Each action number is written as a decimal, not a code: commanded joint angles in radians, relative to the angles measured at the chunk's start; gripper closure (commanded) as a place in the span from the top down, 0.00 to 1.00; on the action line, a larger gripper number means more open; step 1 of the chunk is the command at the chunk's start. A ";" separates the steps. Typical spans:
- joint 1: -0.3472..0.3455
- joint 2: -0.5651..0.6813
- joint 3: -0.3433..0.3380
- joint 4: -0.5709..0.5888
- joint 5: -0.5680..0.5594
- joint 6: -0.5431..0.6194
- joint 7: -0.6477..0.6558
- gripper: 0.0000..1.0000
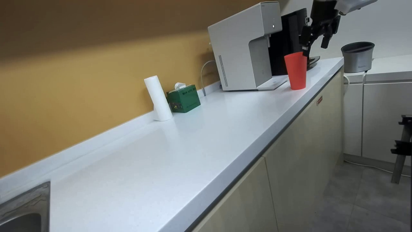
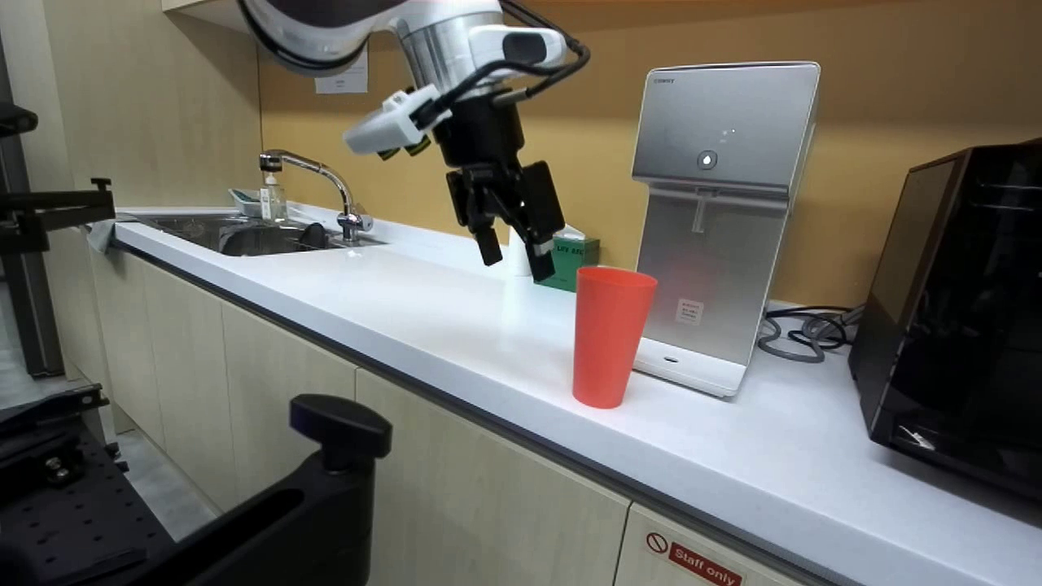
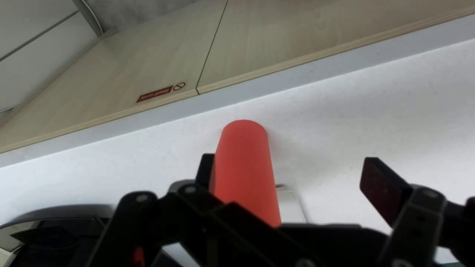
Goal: Pick up the orange cup and place it on the coffee machine under the nozzle
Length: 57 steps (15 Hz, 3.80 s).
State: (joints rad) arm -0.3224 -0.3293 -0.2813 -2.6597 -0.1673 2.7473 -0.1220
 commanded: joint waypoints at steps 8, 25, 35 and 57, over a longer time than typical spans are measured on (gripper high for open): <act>0.024 0.290 -0.013 0.072 0.204 0.415 0.019 1.00; -0.036 0.486 0.052 0.089 0.164 0.722 0.086 1.00; -0.107 0.503 0.077 0.162 0.105 0.711 0.084 0.69; -0.002 0.493 0.009 0.296 0.083 0.620 -0.055 0.76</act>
State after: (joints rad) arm -0.3409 0.1643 -0.2545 -2.3631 -0.0795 3.3675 -0.1841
